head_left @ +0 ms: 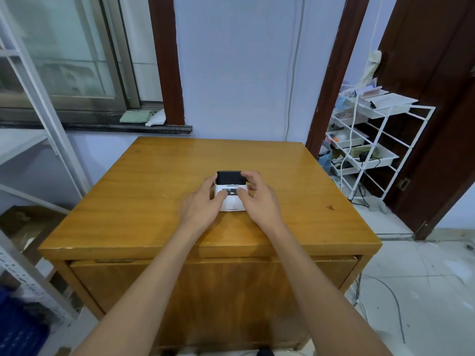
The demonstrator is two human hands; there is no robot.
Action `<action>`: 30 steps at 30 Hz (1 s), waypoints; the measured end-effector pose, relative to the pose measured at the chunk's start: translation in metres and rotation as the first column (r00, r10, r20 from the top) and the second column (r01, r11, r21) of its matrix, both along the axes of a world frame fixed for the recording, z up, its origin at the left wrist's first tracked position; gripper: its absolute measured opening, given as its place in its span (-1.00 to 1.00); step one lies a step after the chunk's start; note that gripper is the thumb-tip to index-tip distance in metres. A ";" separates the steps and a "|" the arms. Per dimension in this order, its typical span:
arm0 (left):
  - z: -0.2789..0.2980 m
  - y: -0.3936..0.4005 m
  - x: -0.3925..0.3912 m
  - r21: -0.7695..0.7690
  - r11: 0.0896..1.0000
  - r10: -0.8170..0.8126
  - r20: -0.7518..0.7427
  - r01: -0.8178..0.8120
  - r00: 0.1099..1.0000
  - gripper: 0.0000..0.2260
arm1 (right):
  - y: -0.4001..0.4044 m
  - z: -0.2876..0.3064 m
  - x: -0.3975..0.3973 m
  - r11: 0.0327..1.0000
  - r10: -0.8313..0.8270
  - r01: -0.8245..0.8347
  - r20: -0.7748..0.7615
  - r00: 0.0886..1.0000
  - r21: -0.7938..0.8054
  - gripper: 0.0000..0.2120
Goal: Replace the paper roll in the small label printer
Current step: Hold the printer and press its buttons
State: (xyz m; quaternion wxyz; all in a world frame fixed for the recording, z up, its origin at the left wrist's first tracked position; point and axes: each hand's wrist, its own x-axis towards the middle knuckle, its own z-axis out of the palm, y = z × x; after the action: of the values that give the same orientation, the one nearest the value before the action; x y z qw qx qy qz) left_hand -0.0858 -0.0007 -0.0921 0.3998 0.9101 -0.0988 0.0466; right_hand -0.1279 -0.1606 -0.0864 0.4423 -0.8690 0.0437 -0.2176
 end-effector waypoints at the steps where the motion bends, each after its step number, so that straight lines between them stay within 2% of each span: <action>1: 0.001 0.000 0.000 0.000 1.000 0.000 -0.004 0.000 1.000 -0.42 | 0.000 0.000 0.000 1.000 -0.003 0.003 0.000 1.000 -0.001 -0.61; 16: -0.001 -0.001 0.001 0.023 1.000 0.019 0.026 -0.020 0.999 -0.49 | -0.003 -0.004 0.002 1.000 -0.001 0.001 0.015 1.000 -0.027 -0.61; 30: 0.001 0.000 -0.003 0.000 1.000 -0.009 0.013 0.009 1.000 -0.46 | -0.003 -0.006 0.005 0.999 -0.029 0.029 0.001 1.000 -0.035 -0.57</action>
State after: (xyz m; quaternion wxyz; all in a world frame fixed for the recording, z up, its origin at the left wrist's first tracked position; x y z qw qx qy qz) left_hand -0.0885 -0.0006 -0.0908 0.3992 0.9094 -0.1054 0.0509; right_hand -0.1231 -0.1634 -0.0921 0.4239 -0.8758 0.0524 -0.2249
